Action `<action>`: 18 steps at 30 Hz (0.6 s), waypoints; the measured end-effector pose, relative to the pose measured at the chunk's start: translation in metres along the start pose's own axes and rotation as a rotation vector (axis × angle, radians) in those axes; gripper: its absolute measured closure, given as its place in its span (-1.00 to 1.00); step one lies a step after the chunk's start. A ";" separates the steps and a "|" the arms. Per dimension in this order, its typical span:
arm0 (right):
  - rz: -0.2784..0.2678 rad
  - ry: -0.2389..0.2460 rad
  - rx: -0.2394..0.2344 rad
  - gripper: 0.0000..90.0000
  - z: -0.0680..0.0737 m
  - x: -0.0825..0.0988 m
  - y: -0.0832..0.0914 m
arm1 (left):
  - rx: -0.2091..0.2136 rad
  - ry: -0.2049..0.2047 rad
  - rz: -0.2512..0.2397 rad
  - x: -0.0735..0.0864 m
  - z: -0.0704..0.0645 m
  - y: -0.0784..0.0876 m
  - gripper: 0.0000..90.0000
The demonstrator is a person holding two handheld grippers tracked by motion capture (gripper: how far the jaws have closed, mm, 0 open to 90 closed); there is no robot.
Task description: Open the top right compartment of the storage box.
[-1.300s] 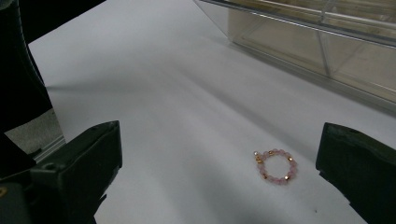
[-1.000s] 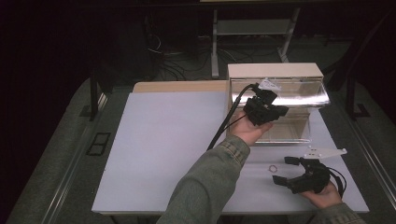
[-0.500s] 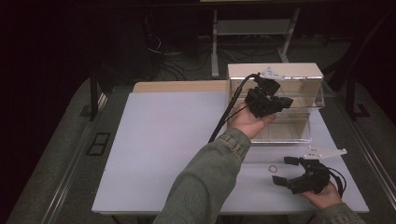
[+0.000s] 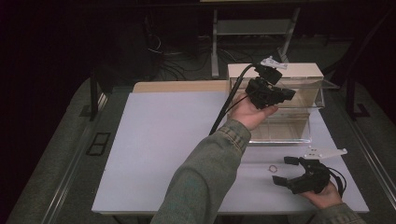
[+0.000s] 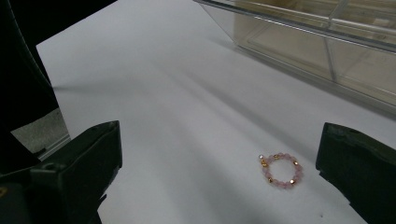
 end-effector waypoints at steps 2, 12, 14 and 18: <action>-0.001 0.002 0.000 -1.00 0.000 0.000 0.000 | -0.001 -0.002 0.004 -0.001 0.000 0.001 0.98; 0.005 0.003 -0.008 -1.00 0.001 0.000 -0.001 | -0.008 -0.009 0.007 -0.012 0.004 0.005 0.98; 0.005 0.003 -0.007 -1.00 0.002 0.000 -0.001 | -0.009 -0.011 0.006 -0.013 0.004 0.005 0.98; 0.005 -0.004 -0.009 -1.00 0.002 0.000 0.000 | -0.010 -0.020 0.008 -0.017 0.006 0.006 0.98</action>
Point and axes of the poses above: each handheld gripper's, and its own axes: y roughly backward along the jaws, x roughly out of its underside, z roughly to its left, the point moved 8 cm from there along -y, roughly forward along the jaws, and after that the axes turned 5 degrees about x, right-handed, at the moved point
